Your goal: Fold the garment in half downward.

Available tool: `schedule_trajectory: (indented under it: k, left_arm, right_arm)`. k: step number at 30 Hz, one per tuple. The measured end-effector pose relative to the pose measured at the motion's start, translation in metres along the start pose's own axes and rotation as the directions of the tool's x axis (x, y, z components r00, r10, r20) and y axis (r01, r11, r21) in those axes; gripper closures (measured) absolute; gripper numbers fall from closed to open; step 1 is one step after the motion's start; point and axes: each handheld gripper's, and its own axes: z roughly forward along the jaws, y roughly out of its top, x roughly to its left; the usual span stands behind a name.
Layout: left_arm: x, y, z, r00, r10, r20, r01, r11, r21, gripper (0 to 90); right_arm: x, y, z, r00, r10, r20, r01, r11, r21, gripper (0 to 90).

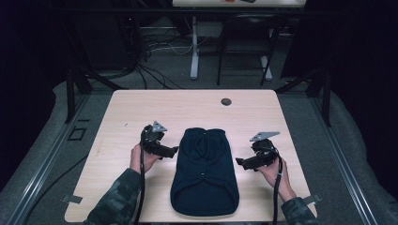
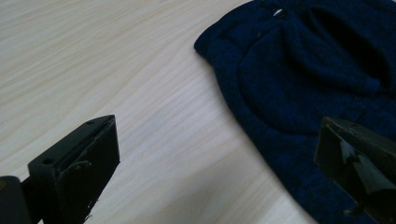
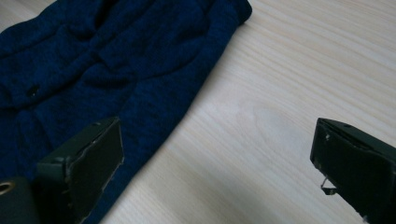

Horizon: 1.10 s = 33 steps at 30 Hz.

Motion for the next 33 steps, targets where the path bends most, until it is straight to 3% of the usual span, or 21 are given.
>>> schedule_trajectory:
  k: [8,25,31,33]
  left_arm:
    - [-0.003,0.017,0.017,0.9991,-0.008,0.041,0.008,0.9998,0.018,0.3]
    - [-0.005,0.042,0.053,0.9984,-0.013,0.055,0.010,0.9982,0.060,0.3]
    - [-0.003,0.047,0.066,0.9948,-0.051,0.088,0.045,0.9964,0.073,0.3]
    - [-0.003,0.049,0.069,0.9959,-0.045,0.079,0.039,0.9965,0.074,0.5]
  right_arm:
    - [0.001,0.014,0.013,0.9994,0.002,-0.035,-0.002,1.000,0.004,2.2]
    - [-0.001,0.048,0.047,0.9961,-0.001,-0.088,0.006,0.999,0.052,3.2]
    - [-0.001,0.062,0.061,0.9953,0.008,-0.097,-0.002,0.998,0.062,5.4]
    - [-0.002,0.067,0.065,0.9954,0.015,-0.095,-0.010,0.999,0.049,6.2]
